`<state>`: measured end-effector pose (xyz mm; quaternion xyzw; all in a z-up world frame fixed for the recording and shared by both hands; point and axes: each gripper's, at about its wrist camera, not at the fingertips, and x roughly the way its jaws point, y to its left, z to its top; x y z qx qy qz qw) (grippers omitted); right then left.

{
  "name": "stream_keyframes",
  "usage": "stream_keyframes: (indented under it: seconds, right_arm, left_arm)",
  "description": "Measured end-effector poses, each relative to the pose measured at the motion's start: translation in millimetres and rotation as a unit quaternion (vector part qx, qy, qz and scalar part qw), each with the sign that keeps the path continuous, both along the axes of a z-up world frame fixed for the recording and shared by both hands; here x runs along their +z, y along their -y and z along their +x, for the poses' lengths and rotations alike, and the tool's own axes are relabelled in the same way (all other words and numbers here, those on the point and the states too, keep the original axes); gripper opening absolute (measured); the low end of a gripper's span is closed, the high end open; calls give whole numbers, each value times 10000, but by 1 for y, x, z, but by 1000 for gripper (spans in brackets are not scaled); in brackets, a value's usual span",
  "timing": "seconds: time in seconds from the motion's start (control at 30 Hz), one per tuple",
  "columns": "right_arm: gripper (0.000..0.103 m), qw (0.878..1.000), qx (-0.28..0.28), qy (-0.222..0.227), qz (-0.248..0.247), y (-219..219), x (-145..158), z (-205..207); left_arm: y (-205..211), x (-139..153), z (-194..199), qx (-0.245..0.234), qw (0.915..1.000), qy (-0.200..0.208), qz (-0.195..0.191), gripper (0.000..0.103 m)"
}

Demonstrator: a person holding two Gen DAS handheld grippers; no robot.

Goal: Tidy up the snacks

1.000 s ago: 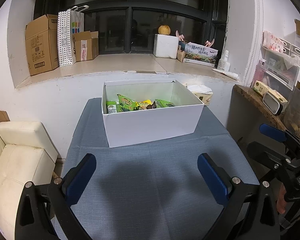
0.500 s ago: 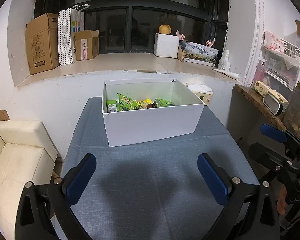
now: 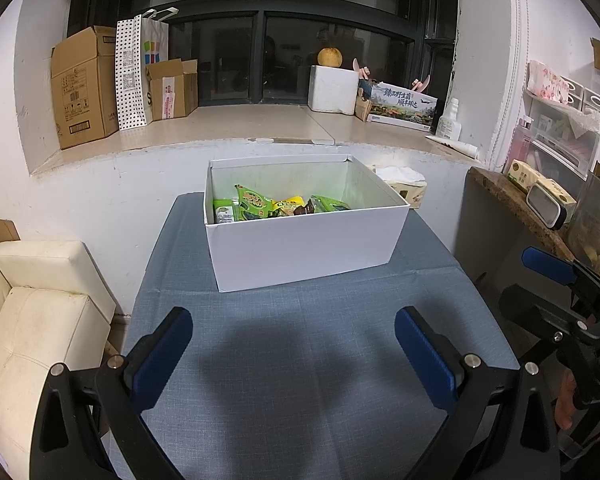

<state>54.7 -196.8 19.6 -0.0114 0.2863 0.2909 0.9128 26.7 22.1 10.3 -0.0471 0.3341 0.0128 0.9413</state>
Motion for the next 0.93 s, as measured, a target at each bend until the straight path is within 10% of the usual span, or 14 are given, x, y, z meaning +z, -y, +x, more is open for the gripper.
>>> stream_keyframes:
  seconds: [0.93]
  right_arm:
    - [103,10000,-13,-42,38,3,-2,0]
  left_arm:
    - [1,0,-6,-97,9999,78,-18,103]
